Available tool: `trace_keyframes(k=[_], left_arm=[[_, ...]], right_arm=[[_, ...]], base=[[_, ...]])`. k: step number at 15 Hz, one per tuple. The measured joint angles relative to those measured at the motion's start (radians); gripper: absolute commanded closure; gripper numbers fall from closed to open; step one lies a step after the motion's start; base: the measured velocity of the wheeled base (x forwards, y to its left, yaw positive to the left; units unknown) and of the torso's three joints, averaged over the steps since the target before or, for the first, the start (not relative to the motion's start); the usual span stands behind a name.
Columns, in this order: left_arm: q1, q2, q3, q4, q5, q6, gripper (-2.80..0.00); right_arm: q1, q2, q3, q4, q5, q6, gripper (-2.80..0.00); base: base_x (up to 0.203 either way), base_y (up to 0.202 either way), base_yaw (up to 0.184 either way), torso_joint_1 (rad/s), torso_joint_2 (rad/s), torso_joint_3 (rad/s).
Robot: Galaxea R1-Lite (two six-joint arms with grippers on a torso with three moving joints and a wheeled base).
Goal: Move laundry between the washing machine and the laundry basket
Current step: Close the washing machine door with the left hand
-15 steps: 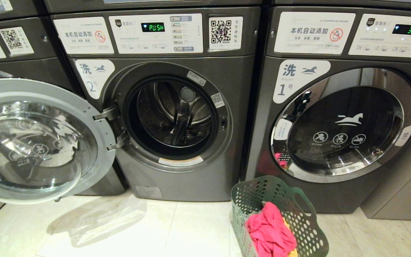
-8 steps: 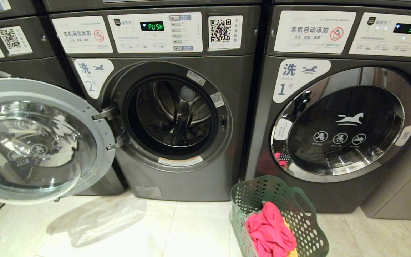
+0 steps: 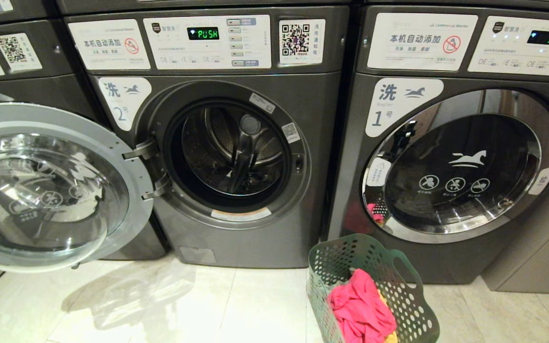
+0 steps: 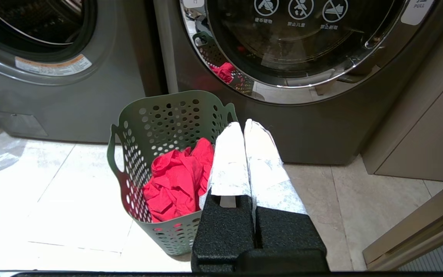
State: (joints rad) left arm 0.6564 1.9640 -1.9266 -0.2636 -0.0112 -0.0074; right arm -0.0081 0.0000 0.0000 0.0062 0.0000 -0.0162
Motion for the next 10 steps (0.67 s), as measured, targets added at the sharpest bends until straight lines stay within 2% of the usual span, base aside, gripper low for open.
trace_keyframes(k=[3,6,10], left_arm=[[-0.003,-0.001,0.004,0.007,-0.003,0.044,0.00],[-0.047,-0.065,0.021,0.037,-0.022,0.073,0.00],[-0.098,-0.219,0.222,0.043,-0.031,0.083,0.00]], right_arm=[[0.000,0.000,0.000,0.000,0.000,0.001,0.00],[0.001,0.000,0.000,-0.001,0.001,0.000,0.00],[0.000,0.000,0.000,0.000,0.001,-0.001,0.00]], base=[[0.000,0.000,0.000,0.000,0.00,0.000],[0.000,0.000,0.000,0.000,0.00,0.000],[0.000,0.000,0.000,0.000,0.00,0.000]])
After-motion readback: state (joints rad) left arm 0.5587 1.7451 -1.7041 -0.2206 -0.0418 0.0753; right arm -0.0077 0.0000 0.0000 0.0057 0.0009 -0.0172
